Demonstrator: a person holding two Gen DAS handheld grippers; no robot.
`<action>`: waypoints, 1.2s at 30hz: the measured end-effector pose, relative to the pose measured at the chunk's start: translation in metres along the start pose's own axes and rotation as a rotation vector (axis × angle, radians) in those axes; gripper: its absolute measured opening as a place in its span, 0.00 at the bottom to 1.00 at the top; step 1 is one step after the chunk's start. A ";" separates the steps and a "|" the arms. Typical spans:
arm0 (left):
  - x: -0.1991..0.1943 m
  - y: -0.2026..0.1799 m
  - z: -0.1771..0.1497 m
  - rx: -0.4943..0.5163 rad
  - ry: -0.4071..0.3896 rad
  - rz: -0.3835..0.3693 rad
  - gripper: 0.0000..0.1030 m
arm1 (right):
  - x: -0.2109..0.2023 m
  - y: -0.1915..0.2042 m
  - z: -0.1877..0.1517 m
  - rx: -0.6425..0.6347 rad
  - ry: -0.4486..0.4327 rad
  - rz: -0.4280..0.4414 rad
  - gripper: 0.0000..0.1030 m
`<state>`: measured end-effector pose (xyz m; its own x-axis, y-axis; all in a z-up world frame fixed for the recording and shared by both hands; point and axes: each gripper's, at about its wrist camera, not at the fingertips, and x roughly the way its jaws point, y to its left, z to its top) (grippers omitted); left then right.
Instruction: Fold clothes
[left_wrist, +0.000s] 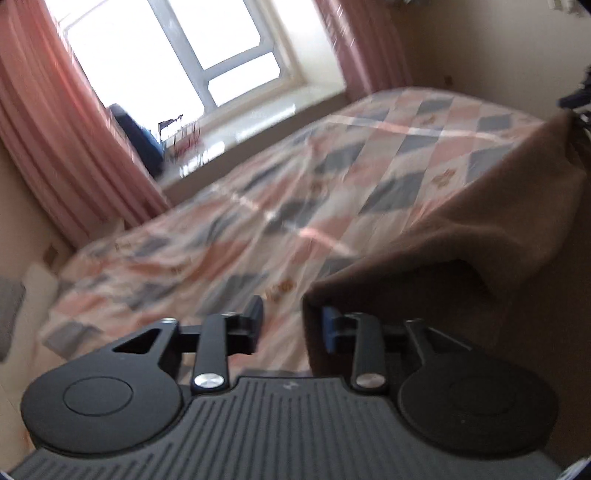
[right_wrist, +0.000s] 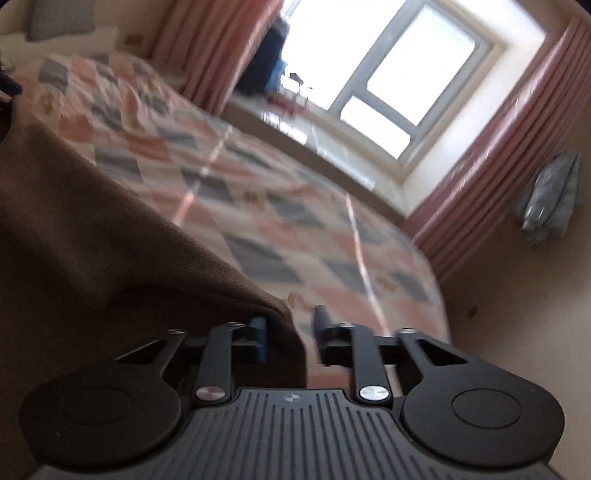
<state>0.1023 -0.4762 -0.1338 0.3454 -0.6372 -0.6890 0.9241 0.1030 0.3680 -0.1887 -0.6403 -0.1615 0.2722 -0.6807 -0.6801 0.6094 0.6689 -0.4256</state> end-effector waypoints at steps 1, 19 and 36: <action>0.046 -0.002 0.004 -0.010 0.080 0.012 0.40 | 0.042 -0.002 -0.001 0.030 0.074 0.035 0.50; 0.214 -0.170 -0.035 0.051 0.265 -0.322 0.21 | 0.191 0.075 -0.032 -0.034 0.132 0.591 0.27; 0.096 -0.017 -0.193 -0.568 0.513 -0.136 0.31 | 0.051 -0.038 -0.249 0.807 0.373 0.394 0.49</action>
<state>0.1513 -0.3915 -0.3265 0.1276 -0.2532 -0.9590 0.8582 0.5128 -0.0212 -0.3840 -0.6258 -0.3286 0.3970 -0.2206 -0.8909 0.8905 0.3277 0.3157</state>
